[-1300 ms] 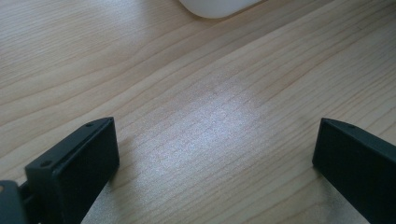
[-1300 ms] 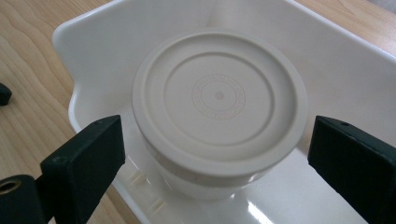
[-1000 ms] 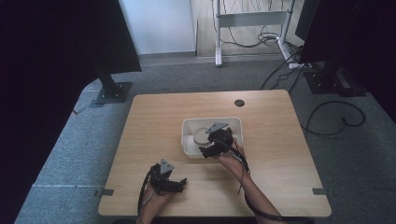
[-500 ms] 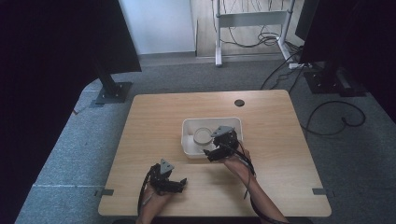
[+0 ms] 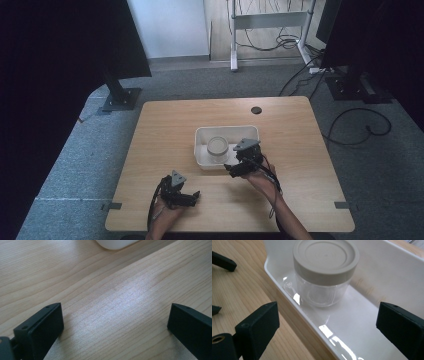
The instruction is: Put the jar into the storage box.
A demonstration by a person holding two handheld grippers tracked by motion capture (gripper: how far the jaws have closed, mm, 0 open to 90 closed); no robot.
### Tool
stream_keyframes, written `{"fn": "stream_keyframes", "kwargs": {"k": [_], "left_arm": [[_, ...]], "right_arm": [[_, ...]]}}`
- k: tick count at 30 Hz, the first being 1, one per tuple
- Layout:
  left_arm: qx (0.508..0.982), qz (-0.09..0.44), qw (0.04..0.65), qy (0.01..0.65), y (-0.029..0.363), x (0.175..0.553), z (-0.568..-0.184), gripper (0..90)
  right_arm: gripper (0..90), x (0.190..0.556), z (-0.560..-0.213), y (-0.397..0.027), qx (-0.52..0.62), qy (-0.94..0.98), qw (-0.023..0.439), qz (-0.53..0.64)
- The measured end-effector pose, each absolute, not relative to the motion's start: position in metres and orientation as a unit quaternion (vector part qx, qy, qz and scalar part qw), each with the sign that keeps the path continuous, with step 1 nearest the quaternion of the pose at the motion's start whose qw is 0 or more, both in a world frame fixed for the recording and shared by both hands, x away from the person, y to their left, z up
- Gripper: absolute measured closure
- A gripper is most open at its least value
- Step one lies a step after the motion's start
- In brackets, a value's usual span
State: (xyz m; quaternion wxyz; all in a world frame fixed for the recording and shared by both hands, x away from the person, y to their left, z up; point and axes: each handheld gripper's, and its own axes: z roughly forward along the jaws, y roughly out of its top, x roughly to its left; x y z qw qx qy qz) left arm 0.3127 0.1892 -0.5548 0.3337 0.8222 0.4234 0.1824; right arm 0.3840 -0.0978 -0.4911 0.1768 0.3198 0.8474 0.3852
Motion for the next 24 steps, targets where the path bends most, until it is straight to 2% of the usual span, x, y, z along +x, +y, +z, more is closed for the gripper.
{"fn": "stream_keyframes", "kwargs": {"k": [24], "left_arm": [[0.822, 0.182, 0.335, 0.424, 0.189, 0.313, -0.555, 0.2]], "right_arm": [[4.7, 0.358, -0.481, -0.133, 0.325, 0.842, 0.178, 0.392]]}}
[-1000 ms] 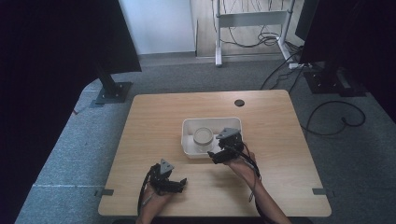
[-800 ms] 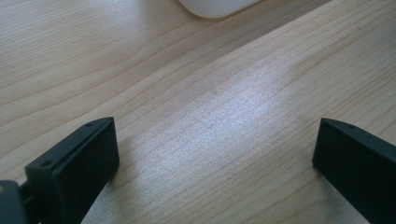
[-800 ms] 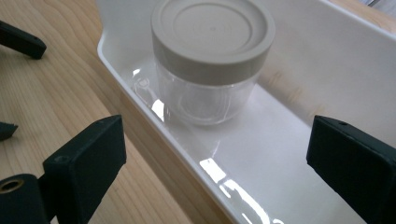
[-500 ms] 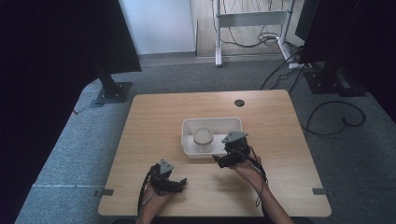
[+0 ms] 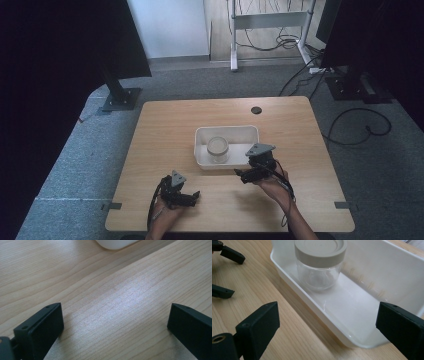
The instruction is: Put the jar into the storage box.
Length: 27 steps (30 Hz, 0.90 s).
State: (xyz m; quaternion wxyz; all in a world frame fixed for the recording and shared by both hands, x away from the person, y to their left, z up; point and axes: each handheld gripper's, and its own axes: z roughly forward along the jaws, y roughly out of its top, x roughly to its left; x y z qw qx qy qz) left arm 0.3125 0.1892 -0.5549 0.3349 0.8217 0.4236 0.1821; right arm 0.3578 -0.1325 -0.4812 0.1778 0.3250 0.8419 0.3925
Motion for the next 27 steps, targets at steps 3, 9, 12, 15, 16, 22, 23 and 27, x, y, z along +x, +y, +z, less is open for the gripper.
{"fn": "stream_keyframes", "kwargs": {"k": [3, 9, 12, 15, 16, 22, 23, 27], "left_arm": [[0.822, 0.182, 0.334, 0.423, 0.189, 0.313, -0.555, 0.2], [0.823, 0.182, 0.333, 0.423, 0.189, 0.313, -0.555, 0.2], [0.823, 0.182, 0.333, 0.423, 0.189, 0.313, -0.555, 0.2], [0.823, 0.182, 0.333, 0.423, 0.189, 0.312, -0.555, 0.2], [0.822, 0.182, 0.333, 0.424, 0.189, 0.312, -0.555, 0.2], [0.822, 0.182, 0.333, 0.424, 0.189, 0.312, -0.555, 0.2], [0.822, 0.182, 0.333, 0.424, 0.189, 0.312, -0.555, 0.2], [0.822, 0.183, 0.333, 0.424, 0.189, 0.312, -0.555, 0.2]], "right_arm": [[4.7, 0.354, -0.48, -0.137, 0.325, 0.842, 0.179, 0.391], [4.4, 0.346, -0.481, -0.15, 0.329, 0.839, 0.186, 0.391], [4.2, 0.342, -0.479, -0.157, 0.33, 0.836, 0.192, 0.393], [4.2, 0.338, -0.48, -0.164, 0.336, 0.832, 0.197, 0.394], [4.2, 0.336, -0.481, -0.166, 0.337, 0.832, 0.198, 0.395], [4.1, 0.327, -0.484, -0.177, 0.336, 0.832, 0.207, 0.39], [4.1, 0.325, -0.484, -0.179, 0.338, 0.831, 0.209, 0.39], [4.1, 0.321, -0.485, -0.189, 0.346, 0.825, 0.212, 0.393]]}}
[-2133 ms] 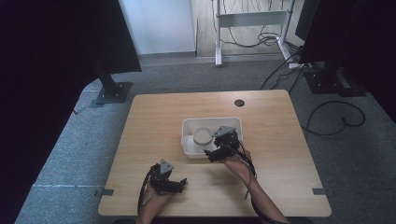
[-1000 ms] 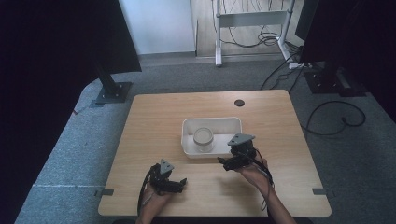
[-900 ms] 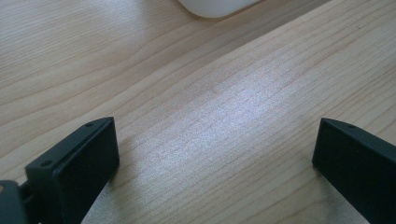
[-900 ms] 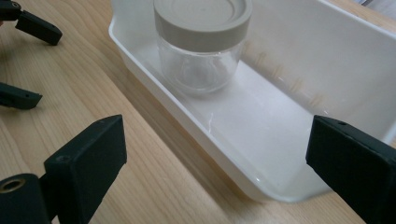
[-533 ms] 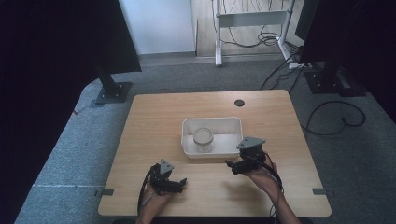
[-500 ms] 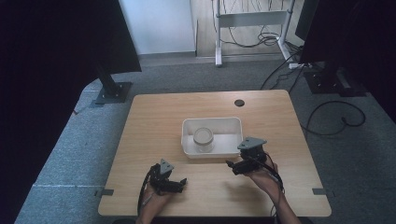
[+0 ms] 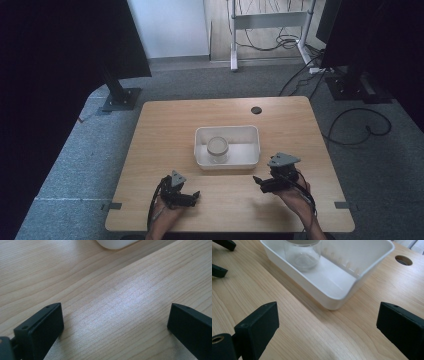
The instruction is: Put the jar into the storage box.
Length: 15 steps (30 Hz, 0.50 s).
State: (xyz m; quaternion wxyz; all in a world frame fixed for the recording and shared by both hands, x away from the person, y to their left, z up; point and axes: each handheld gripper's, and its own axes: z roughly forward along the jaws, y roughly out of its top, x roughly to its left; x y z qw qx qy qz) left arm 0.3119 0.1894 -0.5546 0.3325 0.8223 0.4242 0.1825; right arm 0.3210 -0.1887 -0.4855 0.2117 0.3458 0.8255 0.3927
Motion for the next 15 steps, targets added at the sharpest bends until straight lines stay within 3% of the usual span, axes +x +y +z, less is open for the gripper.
{"fn": "stream_keyframes", "kwargs": {"k": [15], "left_arm": [[0.827, 0.18, 0.338, 0.412, 0.189, 0.31, -0.554, 2.9]], "right_arm": [[5.2, 0.298, -0.504, -0.228, 0.385, 0.806, 0.223, 0.391]]}}
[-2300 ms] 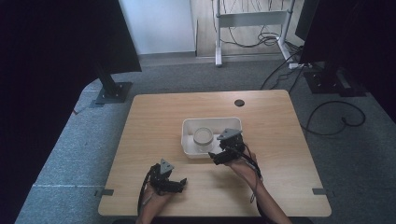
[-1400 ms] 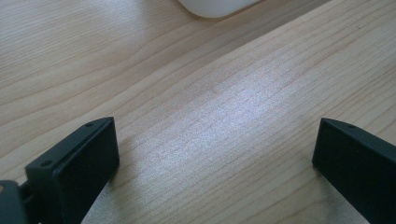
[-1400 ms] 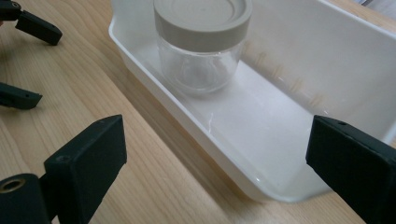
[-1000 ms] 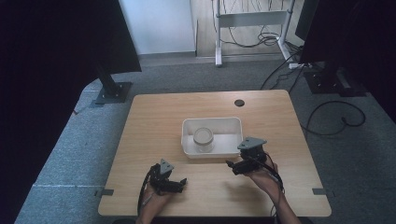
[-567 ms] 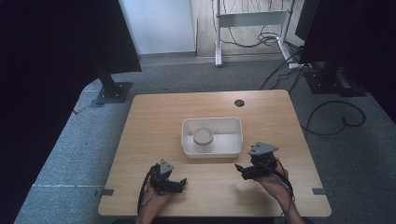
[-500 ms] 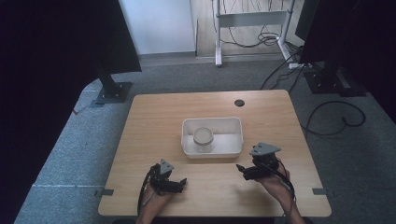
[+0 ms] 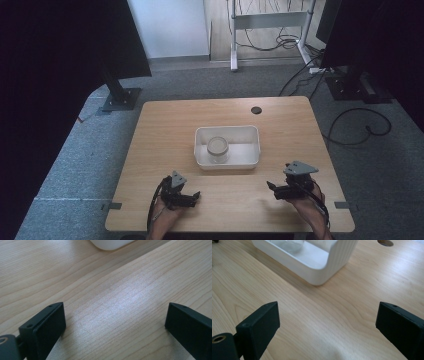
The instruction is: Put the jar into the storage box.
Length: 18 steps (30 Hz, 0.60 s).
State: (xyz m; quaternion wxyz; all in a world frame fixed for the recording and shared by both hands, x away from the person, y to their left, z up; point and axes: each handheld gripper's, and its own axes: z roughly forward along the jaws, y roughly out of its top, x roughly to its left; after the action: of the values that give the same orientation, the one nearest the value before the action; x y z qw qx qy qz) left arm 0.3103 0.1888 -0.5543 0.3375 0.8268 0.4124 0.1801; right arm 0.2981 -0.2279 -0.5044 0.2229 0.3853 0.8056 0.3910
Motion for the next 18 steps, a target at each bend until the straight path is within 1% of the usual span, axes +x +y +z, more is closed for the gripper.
{"fn": "stream_keyframes", "kwargs": {"k": [6, 18], "left_arm": [[0.826, 0.18, 0.336, 0.414, 0.189, 0.31, -0.554, 2.7], [0.826, 0.18, 0.337, 0.415, 0.189, 0.31, -0.554, 2.3]], "right_arm": [[5.3, 0.289, -0.515, -0.24, 0.403, 0.802, 0.229, 0.376], [5.3, 0.277, -0.54, -0.258, 0.44, 0.791, 0.222, 0.363]]}}
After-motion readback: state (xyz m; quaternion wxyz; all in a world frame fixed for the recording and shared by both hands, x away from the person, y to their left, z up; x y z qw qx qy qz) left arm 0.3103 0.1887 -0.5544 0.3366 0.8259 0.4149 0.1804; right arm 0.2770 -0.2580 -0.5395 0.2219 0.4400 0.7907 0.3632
